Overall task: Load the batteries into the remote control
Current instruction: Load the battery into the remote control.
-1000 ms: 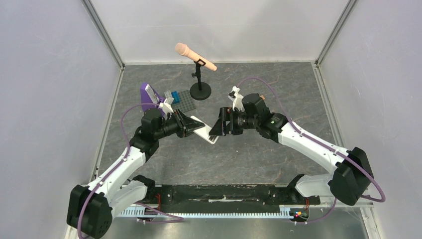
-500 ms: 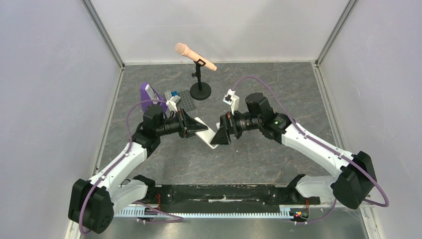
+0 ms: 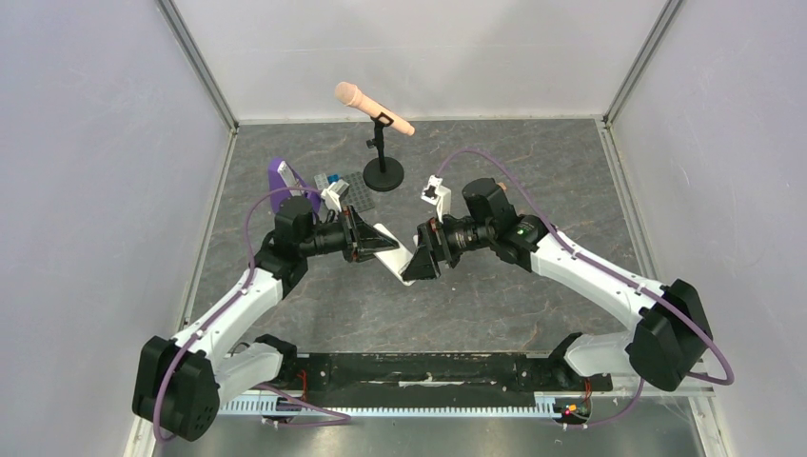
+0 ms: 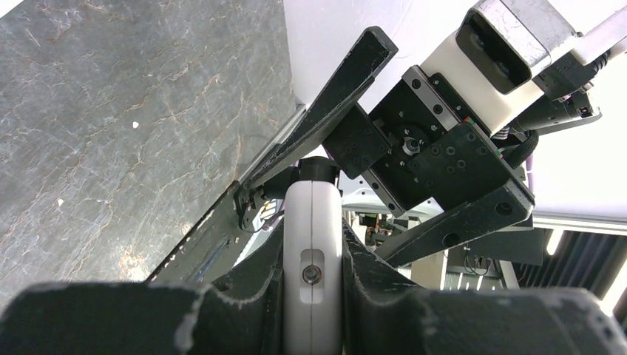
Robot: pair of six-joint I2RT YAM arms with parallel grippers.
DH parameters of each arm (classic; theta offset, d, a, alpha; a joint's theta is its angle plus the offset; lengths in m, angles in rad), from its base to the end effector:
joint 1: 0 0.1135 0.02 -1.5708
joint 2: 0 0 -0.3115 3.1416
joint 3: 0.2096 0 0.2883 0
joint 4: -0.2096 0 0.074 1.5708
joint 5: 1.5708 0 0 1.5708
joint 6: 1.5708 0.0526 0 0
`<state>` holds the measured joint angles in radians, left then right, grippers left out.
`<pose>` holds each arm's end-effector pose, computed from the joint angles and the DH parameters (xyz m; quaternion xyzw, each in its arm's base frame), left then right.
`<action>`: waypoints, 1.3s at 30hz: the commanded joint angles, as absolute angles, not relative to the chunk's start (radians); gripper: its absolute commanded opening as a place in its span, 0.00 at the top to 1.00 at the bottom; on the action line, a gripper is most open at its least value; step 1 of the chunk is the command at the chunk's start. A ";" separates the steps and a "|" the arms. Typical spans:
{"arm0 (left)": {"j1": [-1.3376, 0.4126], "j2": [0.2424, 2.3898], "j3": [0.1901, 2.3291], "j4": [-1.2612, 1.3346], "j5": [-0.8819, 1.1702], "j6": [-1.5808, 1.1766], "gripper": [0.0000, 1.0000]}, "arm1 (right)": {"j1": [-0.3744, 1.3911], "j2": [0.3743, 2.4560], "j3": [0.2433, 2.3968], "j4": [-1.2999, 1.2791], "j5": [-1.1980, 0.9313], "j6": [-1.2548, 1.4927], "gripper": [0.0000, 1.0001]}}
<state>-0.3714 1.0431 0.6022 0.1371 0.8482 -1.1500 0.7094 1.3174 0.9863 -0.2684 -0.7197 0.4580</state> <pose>0.2164 -0.1266 0.2840 -0.0534 0.7721 -0.6122 0.1622 0.2216 0.2359 0.3160 -0.2668 0.8006 0.5006 0.1929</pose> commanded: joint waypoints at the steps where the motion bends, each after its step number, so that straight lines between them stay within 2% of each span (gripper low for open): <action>1: -0.368 1.049 0.643 0.205 0.905 -1.135 0.98 | 0.707 1.330 0.987 -0.255 -0.736 0.437 0.11; 11: -0.362 1.062 0.588 0.414 0.996 -1.265 0.98 | 0.699 1.338 0.963 -0.253 -0.746 0.416 0.27; 14: -0.359 1.057 0.572 0.461 1.024 -1.293 0.98 | 0.695 1.336 0.957 -0.245 -0.749 0.423 0.28; 27: -0.359 1.015 0.566 0.453 1.082 -1.245 0.98 | 0.680 1.330 0.916 -0.114 -0.817 0.557 0.43; 29: -0.358 1.015 0.565 0.450 1.079 -1.245 0.98 | 0.679 1.324 0.911 -0.095 -0.831 0.582 0.36; 31: -0.357 1.017 0.567 0.444 1.073 -1.240 0.98 | 0.677 1.316 0.910 -0.083 -0.838 0.601 0.18; 33: -0.357 1.016 0.569 0.425 1.064 -1.228 0.98 | 0.676 1.298 0.901 -0.046 -0.839 0.626 0.09; 39: -0.352 1.019 0.569 0.388 1.042 -1.199 0.98 | 0.672 1.266 0.874 0.073 -0.887 0.725 0.05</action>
<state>-0.3546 1.0451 0.5514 0.3904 0.9833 -1.2037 0.6888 1.3106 0.8879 -0.0620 -0.8680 0.6456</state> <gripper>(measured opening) 0.280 0.948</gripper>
